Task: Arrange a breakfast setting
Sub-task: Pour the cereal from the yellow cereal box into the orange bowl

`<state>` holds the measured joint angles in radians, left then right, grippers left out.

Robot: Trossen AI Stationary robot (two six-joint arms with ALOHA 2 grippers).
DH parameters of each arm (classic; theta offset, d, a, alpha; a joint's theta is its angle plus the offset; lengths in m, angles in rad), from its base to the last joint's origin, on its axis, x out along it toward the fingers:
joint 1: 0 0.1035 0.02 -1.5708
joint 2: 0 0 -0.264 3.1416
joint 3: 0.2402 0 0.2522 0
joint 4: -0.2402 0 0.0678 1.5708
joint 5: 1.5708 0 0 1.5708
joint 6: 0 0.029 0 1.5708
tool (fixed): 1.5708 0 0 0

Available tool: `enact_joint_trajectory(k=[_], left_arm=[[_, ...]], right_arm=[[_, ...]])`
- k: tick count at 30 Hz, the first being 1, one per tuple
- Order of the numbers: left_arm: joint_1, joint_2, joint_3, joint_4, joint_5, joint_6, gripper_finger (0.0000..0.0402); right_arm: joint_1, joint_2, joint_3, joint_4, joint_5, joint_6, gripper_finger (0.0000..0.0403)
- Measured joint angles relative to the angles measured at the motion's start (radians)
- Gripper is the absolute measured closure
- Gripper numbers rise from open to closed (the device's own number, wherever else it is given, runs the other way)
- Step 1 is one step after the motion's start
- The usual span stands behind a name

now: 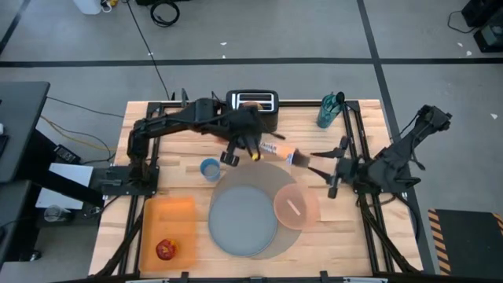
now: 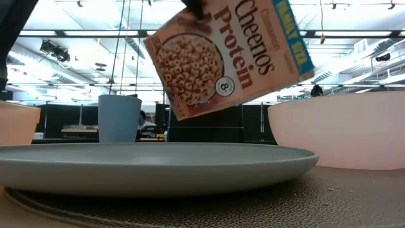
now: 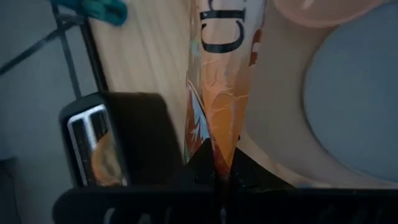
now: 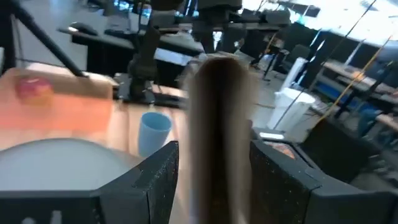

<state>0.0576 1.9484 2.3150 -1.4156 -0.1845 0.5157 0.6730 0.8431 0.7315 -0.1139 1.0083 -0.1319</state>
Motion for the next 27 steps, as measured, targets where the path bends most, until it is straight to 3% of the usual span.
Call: enact_joint_trajectory(k=[6,17,22,27], left_arm=[[-0.008,0.011,0.0,0.022,0.02,0.033,0.0393],[-0.038,0.009,0.0,0.038,0.014,0.034,0.0393],[-0.049,0.009,0.0,0.065,-0.017,0.051,0.0393],[-0.049,0.009,0.0,0.067,-0.017,0.055,0.0393]], right_arm=[[-0.024,0.056,0.001,0.102,0.122,-0.11,0.0199],[-0.101,0.084,0.001,0.102,0.01,-0.057,0.0207],[-0.125,0.119,0.001,0.099,0.005,-0.043,0.0241],[-0.143,0.138,0.001,0.112,-0.007,-0.04,0.0303]])
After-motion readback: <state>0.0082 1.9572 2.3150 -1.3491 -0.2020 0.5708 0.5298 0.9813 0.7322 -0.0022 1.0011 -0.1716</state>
